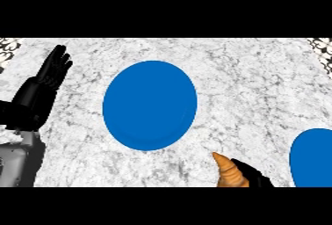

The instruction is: Pick the croissant from the plate and place it in the plate

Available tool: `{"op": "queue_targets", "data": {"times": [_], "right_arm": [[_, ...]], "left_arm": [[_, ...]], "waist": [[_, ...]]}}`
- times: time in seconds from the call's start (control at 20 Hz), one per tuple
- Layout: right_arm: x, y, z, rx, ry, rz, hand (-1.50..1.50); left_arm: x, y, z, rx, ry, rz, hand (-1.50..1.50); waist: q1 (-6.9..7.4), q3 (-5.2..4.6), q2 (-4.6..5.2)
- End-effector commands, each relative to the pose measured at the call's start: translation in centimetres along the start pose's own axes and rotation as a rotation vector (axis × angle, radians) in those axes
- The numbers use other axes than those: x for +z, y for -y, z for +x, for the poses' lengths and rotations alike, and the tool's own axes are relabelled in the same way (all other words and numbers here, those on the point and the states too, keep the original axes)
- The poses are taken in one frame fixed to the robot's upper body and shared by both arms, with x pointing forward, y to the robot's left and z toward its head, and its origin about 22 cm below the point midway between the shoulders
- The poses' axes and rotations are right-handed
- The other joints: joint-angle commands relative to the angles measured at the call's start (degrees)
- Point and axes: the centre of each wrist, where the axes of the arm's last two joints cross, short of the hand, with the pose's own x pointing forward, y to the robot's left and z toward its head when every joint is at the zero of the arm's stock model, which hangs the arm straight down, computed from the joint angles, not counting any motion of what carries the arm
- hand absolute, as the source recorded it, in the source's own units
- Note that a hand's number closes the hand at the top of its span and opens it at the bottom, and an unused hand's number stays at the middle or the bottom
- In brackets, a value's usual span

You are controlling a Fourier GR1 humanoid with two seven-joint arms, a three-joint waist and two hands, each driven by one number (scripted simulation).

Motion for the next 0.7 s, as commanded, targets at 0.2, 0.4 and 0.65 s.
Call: {"op": "queue_targets", "data": {"times": [0.2,0.4,0.65], "right_arm": [[-2.6,-1.8,3.4,-0.170,-0.150,0.050,1.50],[-3.2,-2.5,3.2,-0.196,-0.164,0.082,1.50],[-4.5,-4.0,2.9,-0.175,-0.191,0.111,1.50]], "left_arm": [[-0.2,1.0,0.2,0.010,0.040,-0.036,0.00],[-0.1,0.9,-0.2,0.006,0.031,-0.053,0.00],[-1.3,1.1,1.3,0.005,0.053,-0.055,0.00]], "waist": [[2.42,-0.03,1.00],[3.40,-0.08,1.31],[3.65,-0.03,1.45]]}}
